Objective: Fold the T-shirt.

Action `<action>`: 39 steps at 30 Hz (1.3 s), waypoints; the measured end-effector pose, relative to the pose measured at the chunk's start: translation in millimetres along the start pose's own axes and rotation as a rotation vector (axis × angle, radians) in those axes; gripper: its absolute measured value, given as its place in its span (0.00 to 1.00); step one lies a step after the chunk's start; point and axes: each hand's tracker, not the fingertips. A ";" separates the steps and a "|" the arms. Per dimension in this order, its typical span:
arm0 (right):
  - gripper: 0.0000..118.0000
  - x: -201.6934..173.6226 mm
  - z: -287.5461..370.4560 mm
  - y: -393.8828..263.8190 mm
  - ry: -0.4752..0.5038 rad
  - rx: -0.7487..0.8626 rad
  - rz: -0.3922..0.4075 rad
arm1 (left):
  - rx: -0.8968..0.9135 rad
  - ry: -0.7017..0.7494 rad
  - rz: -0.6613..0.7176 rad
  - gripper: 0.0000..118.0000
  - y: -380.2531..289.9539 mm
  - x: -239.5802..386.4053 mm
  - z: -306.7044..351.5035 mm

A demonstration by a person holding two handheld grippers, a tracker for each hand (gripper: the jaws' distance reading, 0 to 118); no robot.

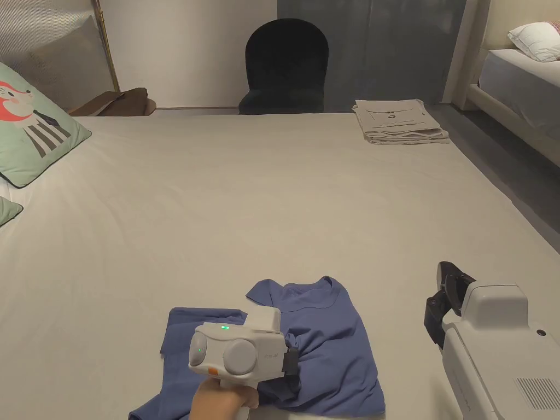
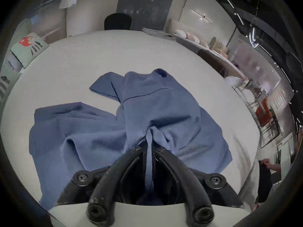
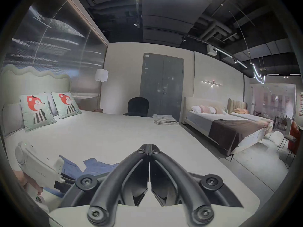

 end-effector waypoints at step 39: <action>0.00 -32.6 11.1 46.9 0.039 0.120 0.001 | 0.850 0.454 -0.052 0.00 8.5 -80.7 197.2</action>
